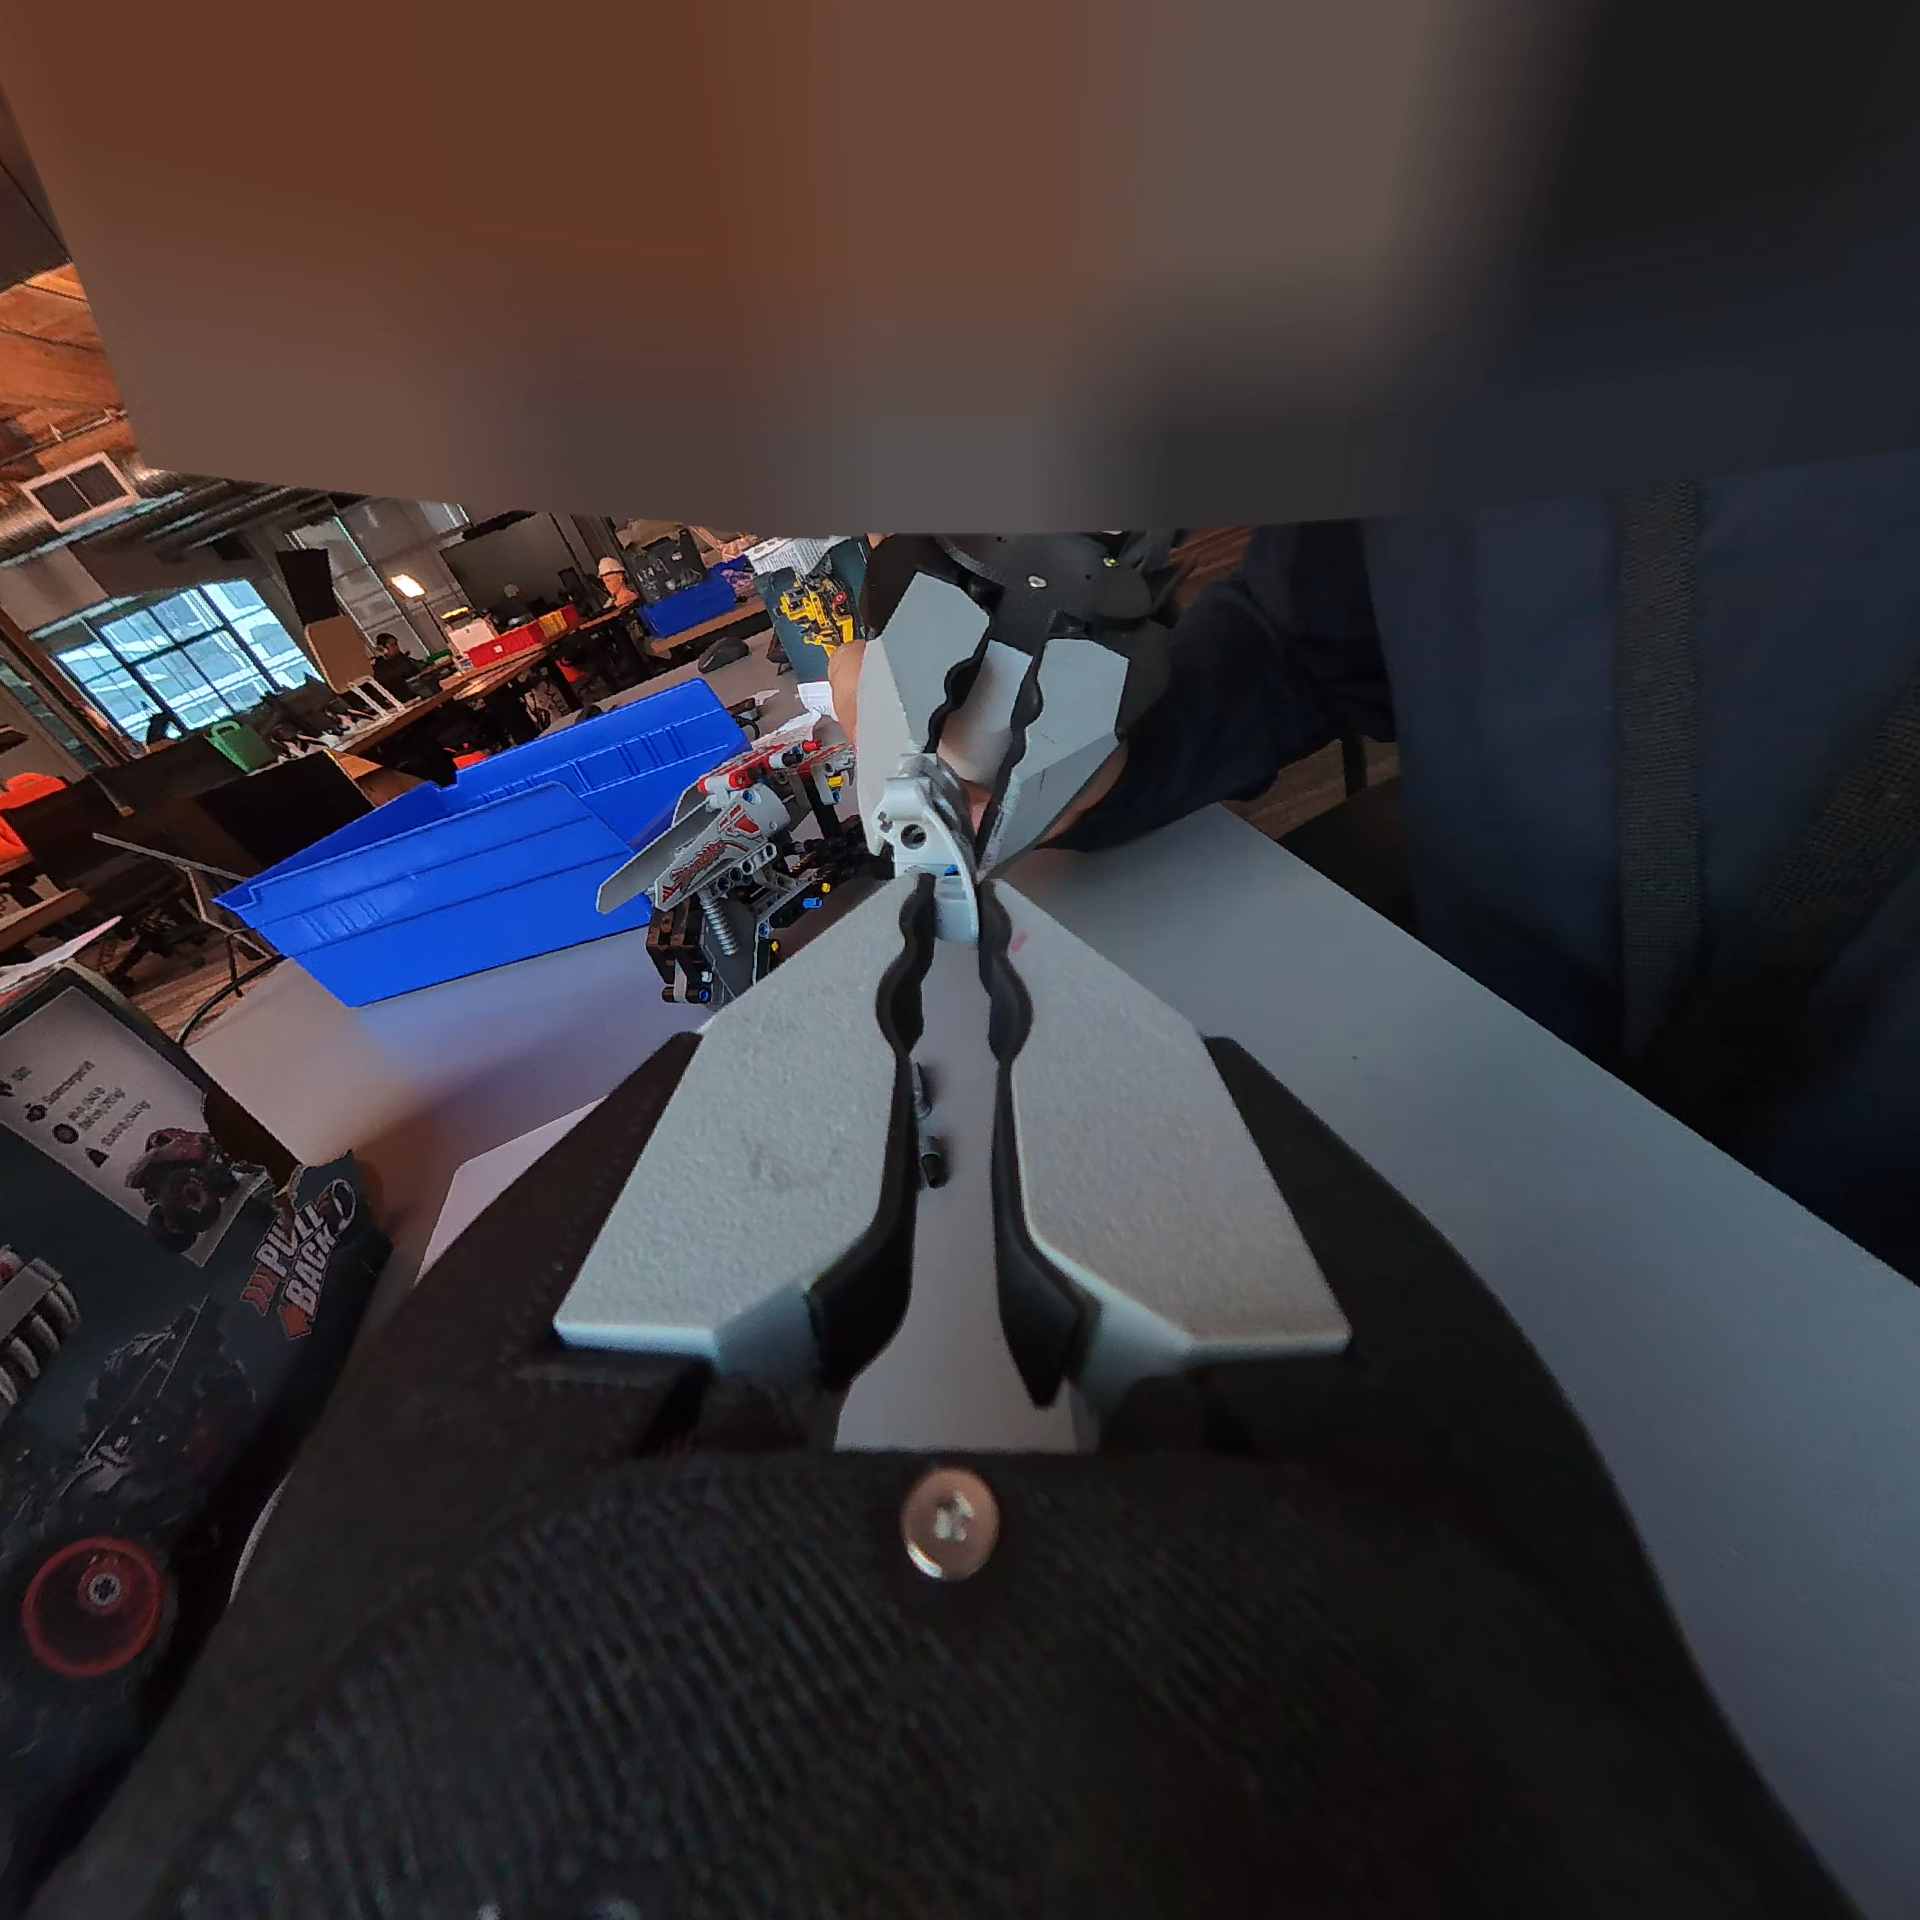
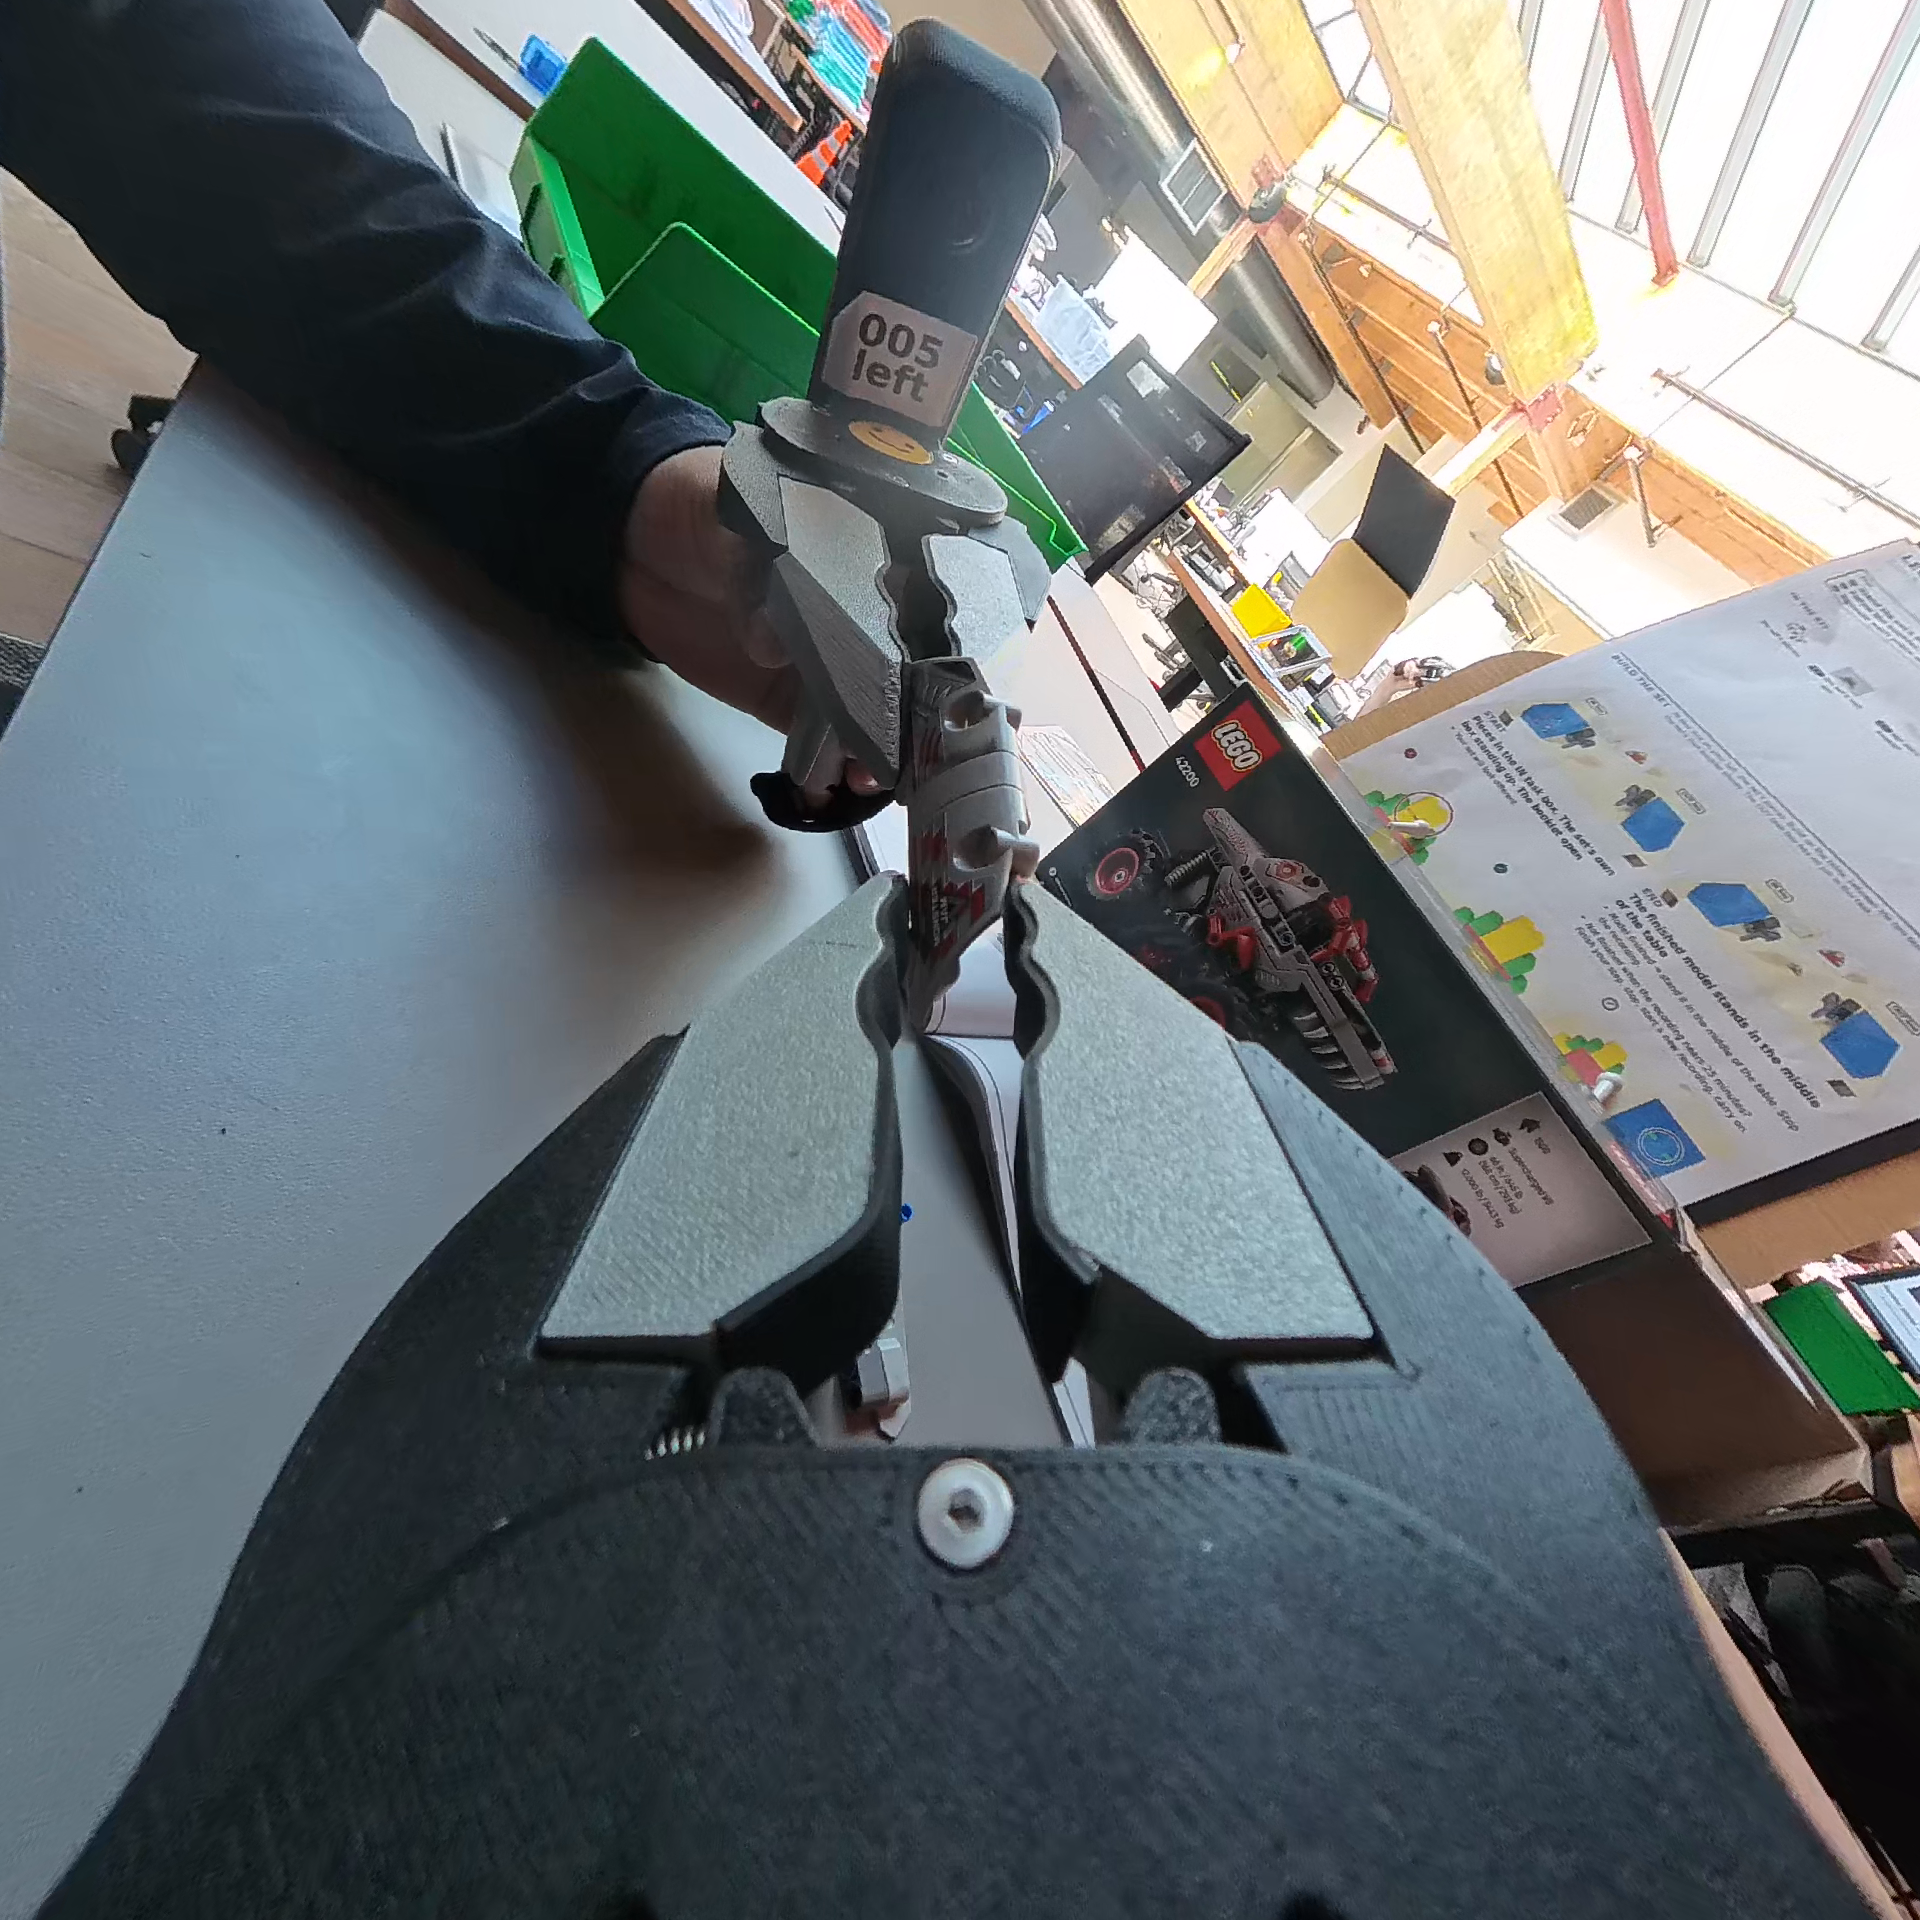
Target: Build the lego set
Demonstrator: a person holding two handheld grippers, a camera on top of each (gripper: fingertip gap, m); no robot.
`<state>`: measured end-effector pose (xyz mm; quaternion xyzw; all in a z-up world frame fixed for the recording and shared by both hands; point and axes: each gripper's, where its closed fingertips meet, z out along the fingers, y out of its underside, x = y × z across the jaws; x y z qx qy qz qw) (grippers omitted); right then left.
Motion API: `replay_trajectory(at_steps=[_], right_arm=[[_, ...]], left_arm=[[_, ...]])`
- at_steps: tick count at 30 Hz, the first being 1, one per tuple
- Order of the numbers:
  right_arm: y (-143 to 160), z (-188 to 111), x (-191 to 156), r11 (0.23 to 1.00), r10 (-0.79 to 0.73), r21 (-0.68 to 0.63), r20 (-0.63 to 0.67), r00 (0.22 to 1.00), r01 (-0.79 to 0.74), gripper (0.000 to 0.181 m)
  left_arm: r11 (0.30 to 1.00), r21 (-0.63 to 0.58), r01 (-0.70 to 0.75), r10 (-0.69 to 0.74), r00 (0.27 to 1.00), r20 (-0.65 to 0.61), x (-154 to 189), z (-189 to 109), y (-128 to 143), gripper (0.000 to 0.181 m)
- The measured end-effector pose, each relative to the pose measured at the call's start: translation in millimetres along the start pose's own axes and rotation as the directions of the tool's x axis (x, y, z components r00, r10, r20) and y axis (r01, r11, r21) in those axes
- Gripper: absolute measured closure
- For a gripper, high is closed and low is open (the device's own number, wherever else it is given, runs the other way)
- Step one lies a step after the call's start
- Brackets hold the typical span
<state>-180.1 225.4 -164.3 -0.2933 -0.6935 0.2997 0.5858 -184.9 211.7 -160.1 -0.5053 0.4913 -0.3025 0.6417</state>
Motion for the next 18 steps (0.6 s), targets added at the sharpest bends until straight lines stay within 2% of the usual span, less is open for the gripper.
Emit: replay_trajectory(at_steps=[18], right_arm=[[5.7,1.8,3.0,0.999,0.048,-0.014,0.007,0.999,-0.047,0.166]], left_arm=[[0.998,-0.009,0.062,-0.062,0.998,0.021,-4.1,0.0,3.4,0.177]])
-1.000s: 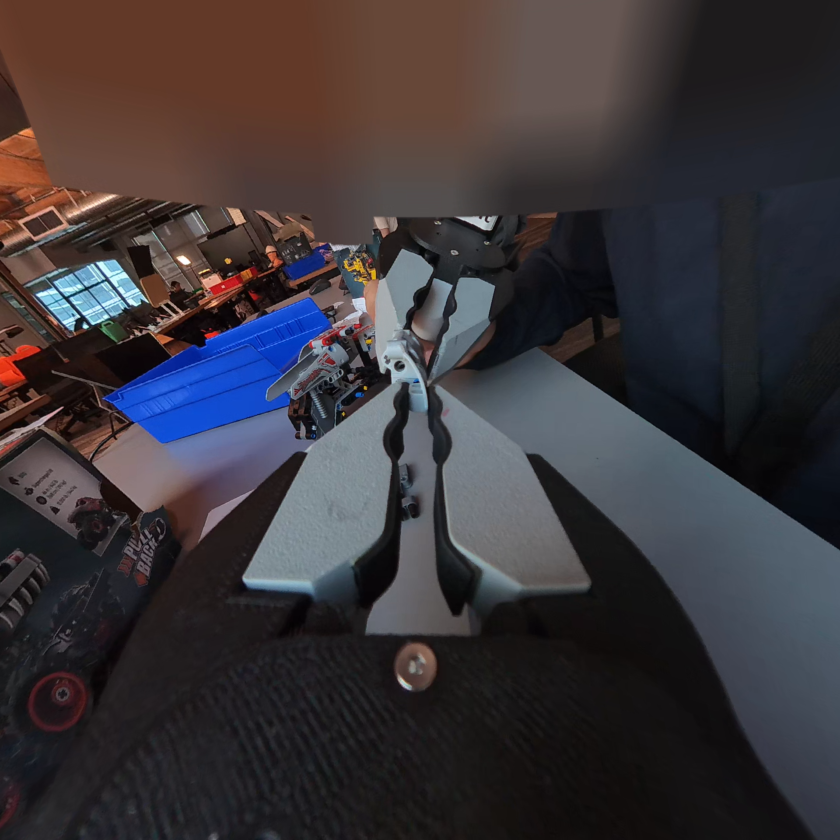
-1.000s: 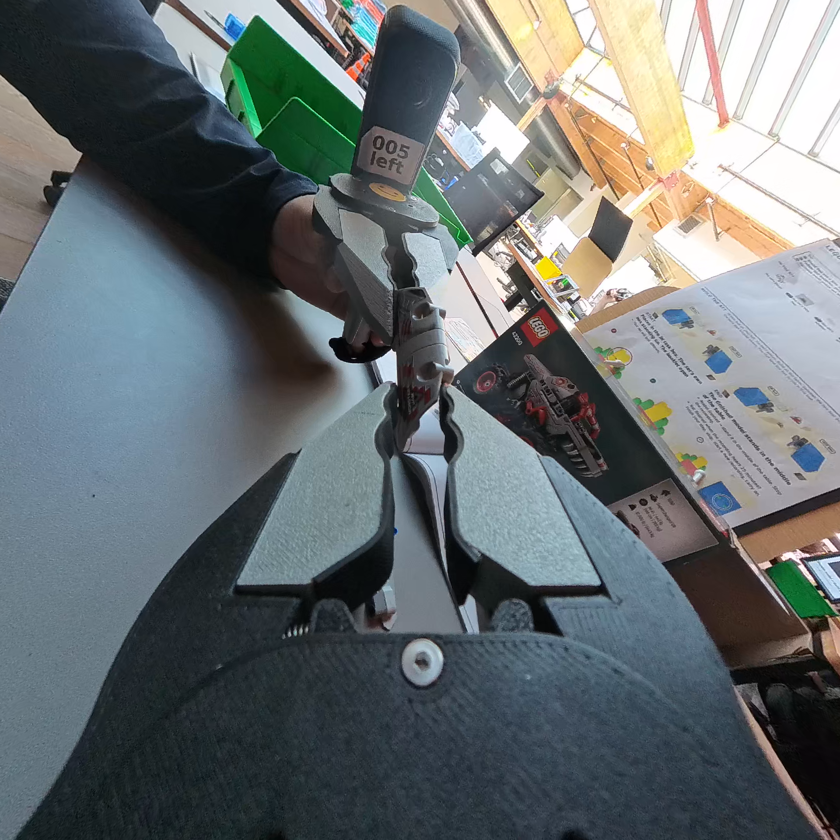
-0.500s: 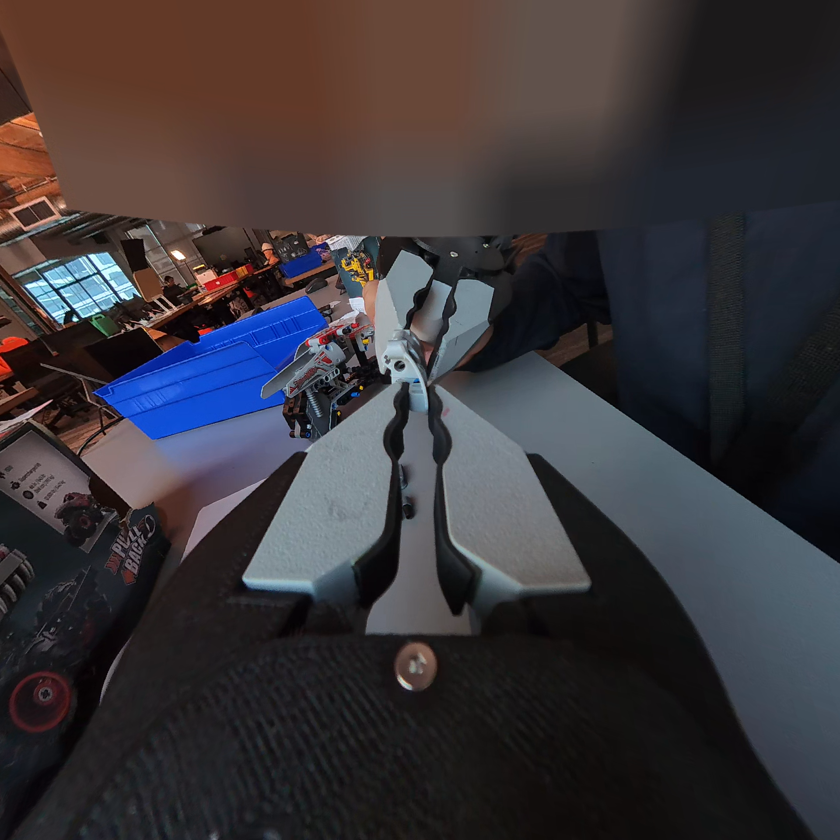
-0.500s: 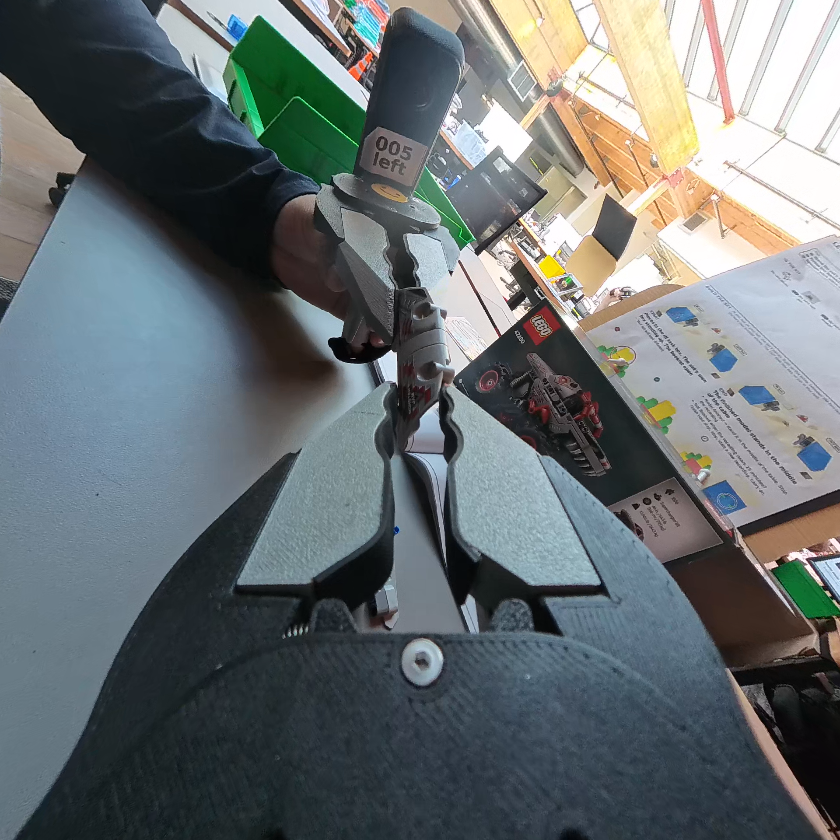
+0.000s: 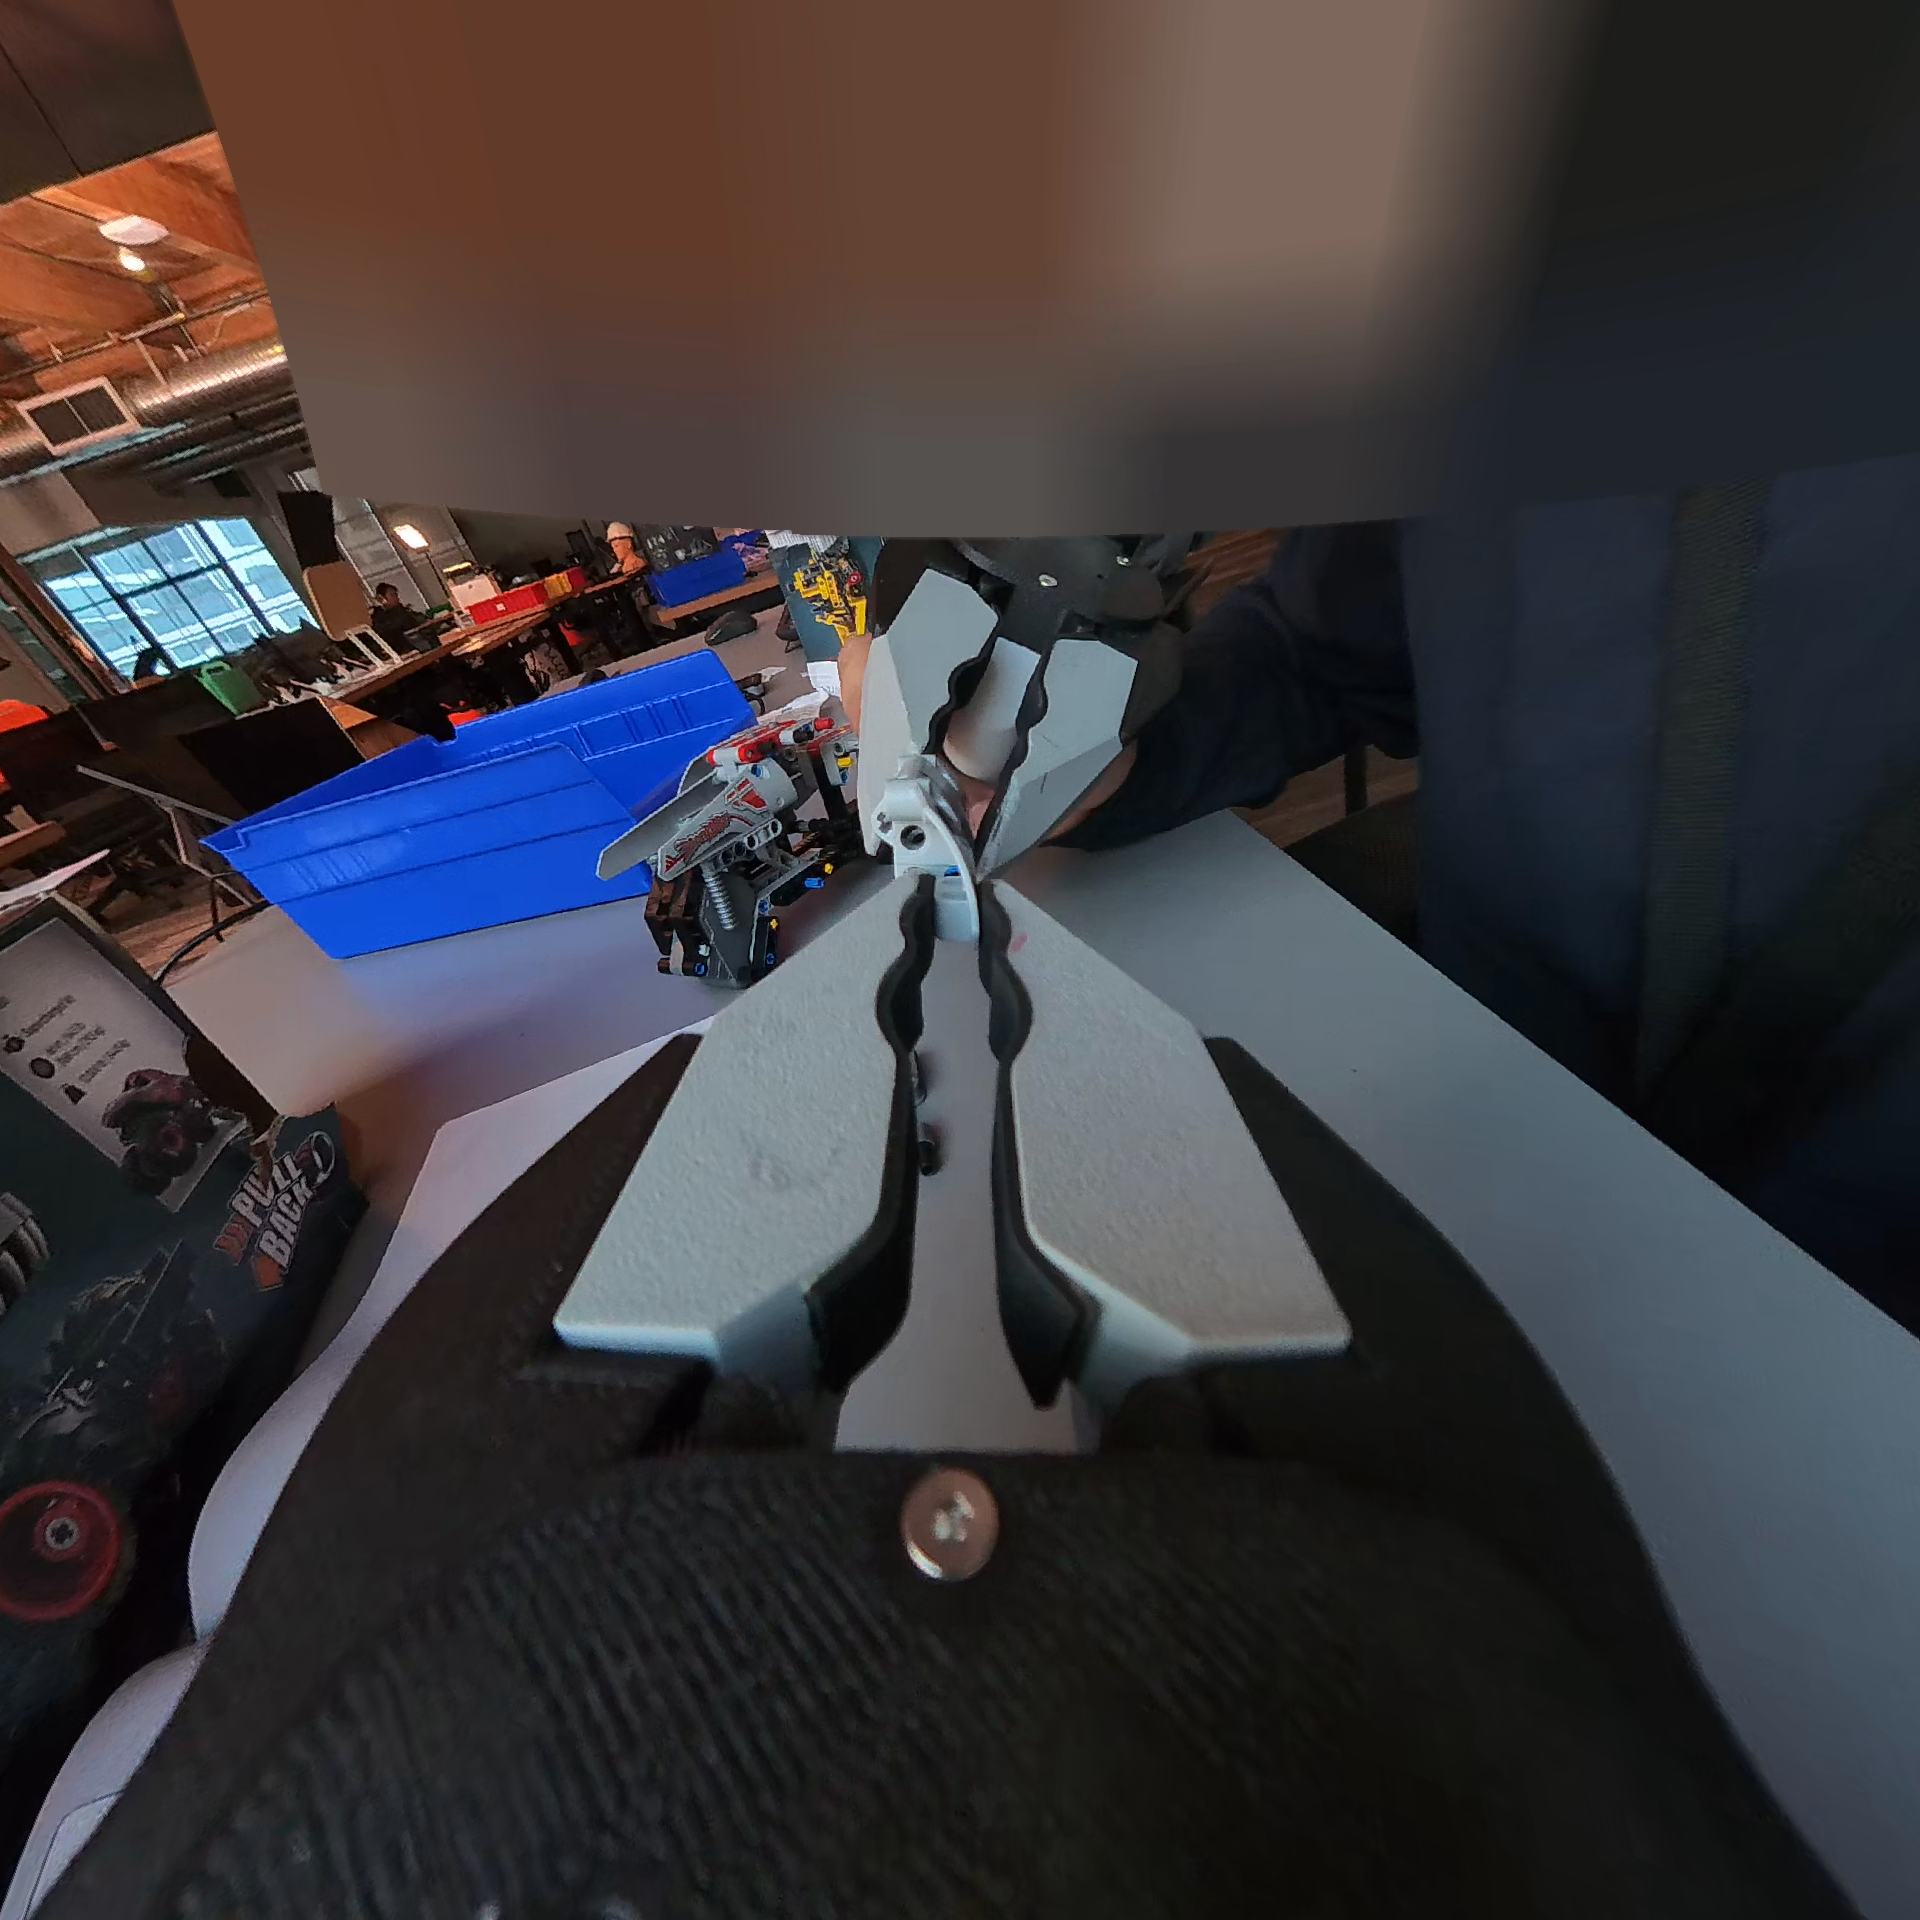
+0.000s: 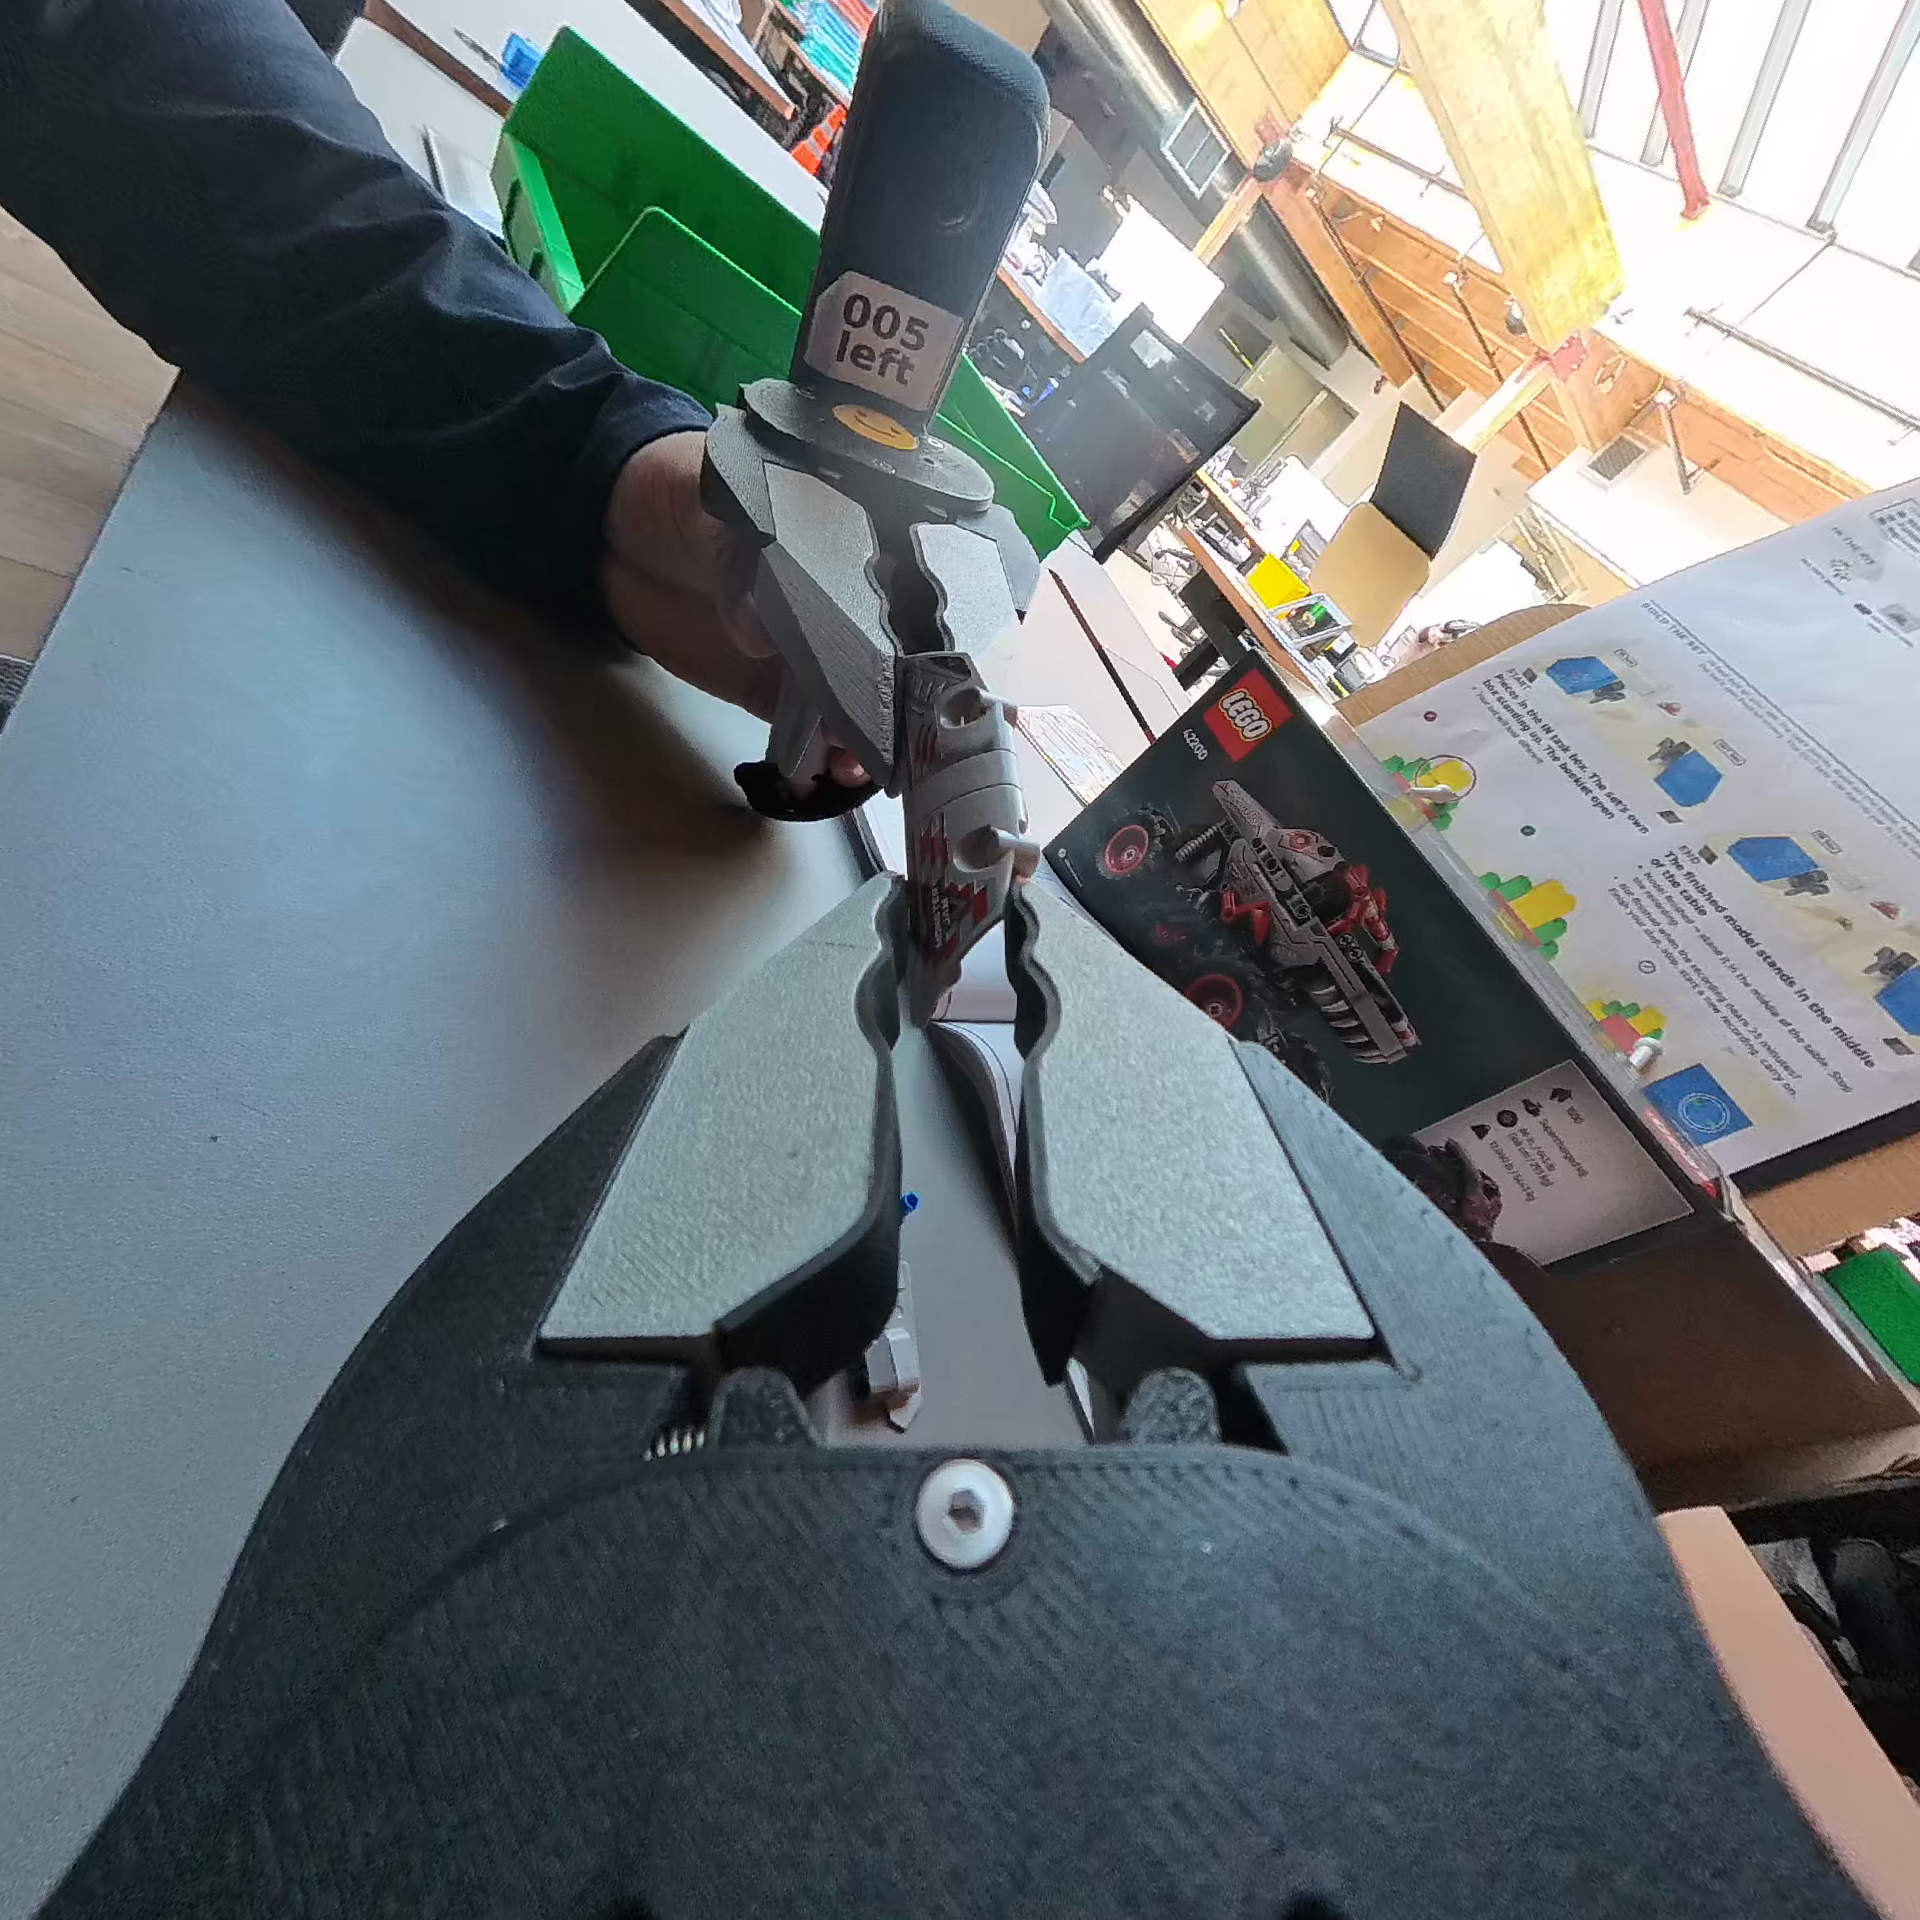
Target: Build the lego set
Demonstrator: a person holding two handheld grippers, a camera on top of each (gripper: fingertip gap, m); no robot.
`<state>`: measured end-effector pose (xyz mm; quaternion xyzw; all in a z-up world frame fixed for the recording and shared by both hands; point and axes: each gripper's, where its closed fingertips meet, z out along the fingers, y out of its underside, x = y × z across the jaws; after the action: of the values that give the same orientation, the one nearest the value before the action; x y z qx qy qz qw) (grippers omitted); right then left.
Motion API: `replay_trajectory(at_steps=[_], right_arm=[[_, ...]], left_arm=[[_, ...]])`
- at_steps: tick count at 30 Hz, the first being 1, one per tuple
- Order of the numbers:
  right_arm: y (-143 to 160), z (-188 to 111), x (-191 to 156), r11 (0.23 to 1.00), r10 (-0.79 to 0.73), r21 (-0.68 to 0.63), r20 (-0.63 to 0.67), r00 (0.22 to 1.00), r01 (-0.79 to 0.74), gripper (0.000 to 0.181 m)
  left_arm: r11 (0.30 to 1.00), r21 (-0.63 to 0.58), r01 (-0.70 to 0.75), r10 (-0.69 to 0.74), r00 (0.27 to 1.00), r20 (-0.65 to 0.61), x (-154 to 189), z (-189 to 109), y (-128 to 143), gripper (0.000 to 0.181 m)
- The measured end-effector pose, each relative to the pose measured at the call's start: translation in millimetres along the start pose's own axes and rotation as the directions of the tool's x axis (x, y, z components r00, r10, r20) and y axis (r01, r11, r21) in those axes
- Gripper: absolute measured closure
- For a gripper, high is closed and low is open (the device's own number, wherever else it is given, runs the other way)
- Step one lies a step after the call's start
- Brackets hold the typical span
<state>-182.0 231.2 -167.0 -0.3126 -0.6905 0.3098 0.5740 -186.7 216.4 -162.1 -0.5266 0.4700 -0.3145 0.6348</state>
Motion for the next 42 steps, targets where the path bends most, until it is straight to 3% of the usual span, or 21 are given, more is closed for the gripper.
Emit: replay_trajectory(at_steps=[12,21,25,28,30,32,34,36,38,40,42], right_arm=[[3,1,1,1.0,0.015,-0.012,0.0,1.0,-0.015,0.165],[19,7,3,0.986,0.155,-0.069,0.045,0.987,-0.151,0.168],[41,15,-10,0.959,0.244,-0.179,0.117,0.963,-0.221,0.154],[47,18,-11,0.958,0.225,-0.208,0.109,0.968,-0.2,0.149],[35,16,-10,0.973,0.195,-0.15,0.11,0.975,-0.178,0.144],[24,14,-12,0.987,0.139,-0.1,0.113,0.984,-0.128,0.146],[22,14,-13,0.994,0.039,-0.101,0.082,0.996,-0.03,0.152],[21,15,-20,0.993,-0.041,-0.103,0.081,0.996,0.049,0.16],[22,17,-27,0.987,-0.109,-0.111,0.091,0.99,0.119,0.176],[27,20,-26,0.973,-0.171,-0.144,0.062,0.983,0.178,0.177],[34,22,-23,0.96,-0.203,-0.187,0.042,0.978,0.207,0.178]], left_arm=[[1.0,-0.008,0.016,-0.016,1.0,0.006,-2,0,2,0.177],[0.983,-0.027,0.18,-0.179,0.983,0.046,-12,-2,6,0.176],[0.977,-0.044,0.21,-0.208,0.977,0.047,-14,-3,8,0.176],[0.969,-0.107,0.222,-0.218,0.975,0.046,-11,-2,16,0.177],[0.962,-0.217,0.167,-0.158,0.986,0.058,-8,-1,29,0.177],[0.932,-0.361,0.013,0.005,0.999,0.048,-3,1,45,0.177],[0.888,-0.444,-0.121,0.145,0.989,0.019,3,5,51,0.177],[0.835,-0.525,-0.166,0.195,0.981,-0.002,7,9,58,0.177],[0.794,-0.577,-0.192,0.236,0.972,0.003,6,10,59,0.176],[0.766,-0.599,-0.233,0.302,0.953,0.016,0,7,59,0.176],[0.785,-0.575,-0.233,0.305,0.952,0.03,-1,5,53,0.176]])
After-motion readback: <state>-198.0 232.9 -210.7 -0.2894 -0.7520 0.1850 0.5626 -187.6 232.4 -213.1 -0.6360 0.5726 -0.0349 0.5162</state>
